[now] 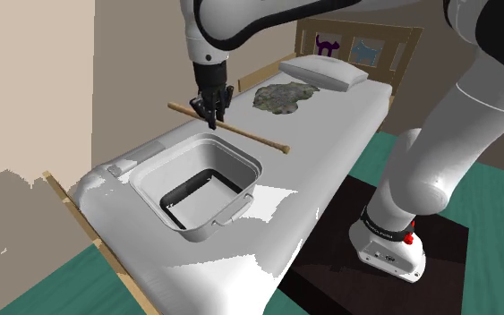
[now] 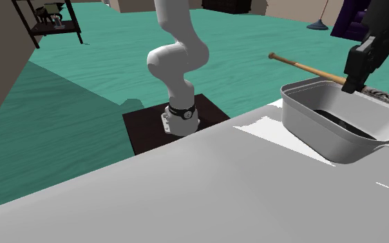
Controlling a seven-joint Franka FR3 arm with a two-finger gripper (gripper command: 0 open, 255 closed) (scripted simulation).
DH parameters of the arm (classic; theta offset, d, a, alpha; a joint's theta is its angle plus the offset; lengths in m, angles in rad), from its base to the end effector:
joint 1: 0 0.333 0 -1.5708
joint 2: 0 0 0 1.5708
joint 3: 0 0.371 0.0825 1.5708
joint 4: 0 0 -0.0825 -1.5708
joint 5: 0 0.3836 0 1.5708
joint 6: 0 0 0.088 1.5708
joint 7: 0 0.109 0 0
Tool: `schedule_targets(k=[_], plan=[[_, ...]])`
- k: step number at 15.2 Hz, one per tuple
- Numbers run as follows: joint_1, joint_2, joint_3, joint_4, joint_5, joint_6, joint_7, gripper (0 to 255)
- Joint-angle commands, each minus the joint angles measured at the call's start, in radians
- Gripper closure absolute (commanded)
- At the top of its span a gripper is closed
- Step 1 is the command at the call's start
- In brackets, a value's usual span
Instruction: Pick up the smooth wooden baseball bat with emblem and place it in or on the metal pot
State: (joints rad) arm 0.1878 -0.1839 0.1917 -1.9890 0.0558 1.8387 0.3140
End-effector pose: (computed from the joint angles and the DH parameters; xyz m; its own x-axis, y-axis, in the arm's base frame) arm 0.4581 0.1958 0.5962 0.9986 0.0486 0.0229 0.0492 -0.9984 -0.0278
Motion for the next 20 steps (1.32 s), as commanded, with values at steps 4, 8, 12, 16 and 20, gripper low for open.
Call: schedule_targets(k=[4,8,12,16,20], plan=[[0.051,0.047,0.077,0.055,-0.002,-0.004,0.13,255],[0.088,0.097,0.129,0.098,-0.015,0.004,0.224,255],[0.089,0.101,0.13,0.048,-0.015,0.058,0.224,255],[0.09,0.108,0.131,0.002,-0.017,0.111,0.225,255],[0.091,0.119,0.133,-0.041,-0.02,0.164,0.226,255]])
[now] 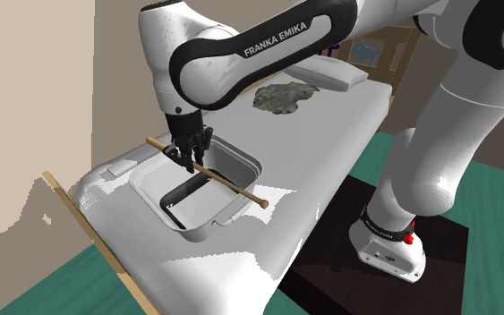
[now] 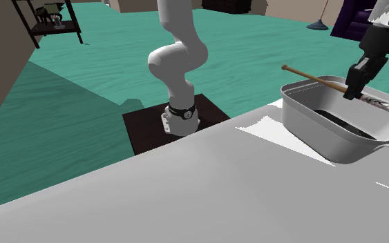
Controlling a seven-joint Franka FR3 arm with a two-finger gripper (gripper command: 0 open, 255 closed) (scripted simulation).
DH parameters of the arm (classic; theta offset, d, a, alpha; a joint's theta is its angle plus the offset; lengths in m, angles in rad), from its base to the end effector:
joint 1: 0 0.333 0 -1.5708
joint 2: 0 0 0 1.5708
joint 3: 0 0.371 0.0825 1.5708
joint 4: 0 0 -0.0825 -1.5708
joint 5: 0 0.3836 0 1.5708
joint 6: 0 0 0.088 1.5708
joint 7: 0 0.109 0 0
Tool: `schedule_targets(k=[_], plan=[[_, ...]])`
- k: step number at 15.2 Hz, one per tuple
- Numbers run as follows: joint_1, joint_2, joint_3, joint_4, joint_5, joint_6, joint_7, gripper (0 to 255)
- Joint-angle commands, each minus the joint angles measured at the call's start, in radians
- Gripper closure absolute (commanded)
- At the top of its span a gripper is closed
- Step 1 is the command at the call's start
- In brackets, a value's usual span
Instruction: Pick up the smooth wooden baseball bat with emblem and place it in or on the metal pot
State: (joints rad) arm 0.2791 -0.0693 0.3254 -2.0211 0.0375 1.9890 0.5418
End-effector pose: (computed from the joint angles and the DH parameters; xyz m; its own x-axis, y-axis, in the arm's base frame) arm 0.4374 0.3100 0.5351 0.9986 0.0473 0.0223 0.0480 -0.9985 -0.0282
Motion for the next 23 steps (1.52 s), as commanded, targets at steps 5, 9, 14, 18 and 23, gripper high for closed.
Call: schedule_targets(k=[5,9,14,18,23], plan=[[-0.001,0.007,0.0,-0.018,-0.002,0.026,-0.001,255],[-0.001,0.007,0.0,-0.018,-0.002,0.026,-0.001,255],[-0.001,0.009,-0.001,-0.018,-0.003,0.027,-0.001,0],[-0.003,-0.016,-0.004,0.058,0.004,-0.073,-0.006,0],[-0.003,-0.02,-0.005,0.08,0.005,-0.099,-0.007,0]])
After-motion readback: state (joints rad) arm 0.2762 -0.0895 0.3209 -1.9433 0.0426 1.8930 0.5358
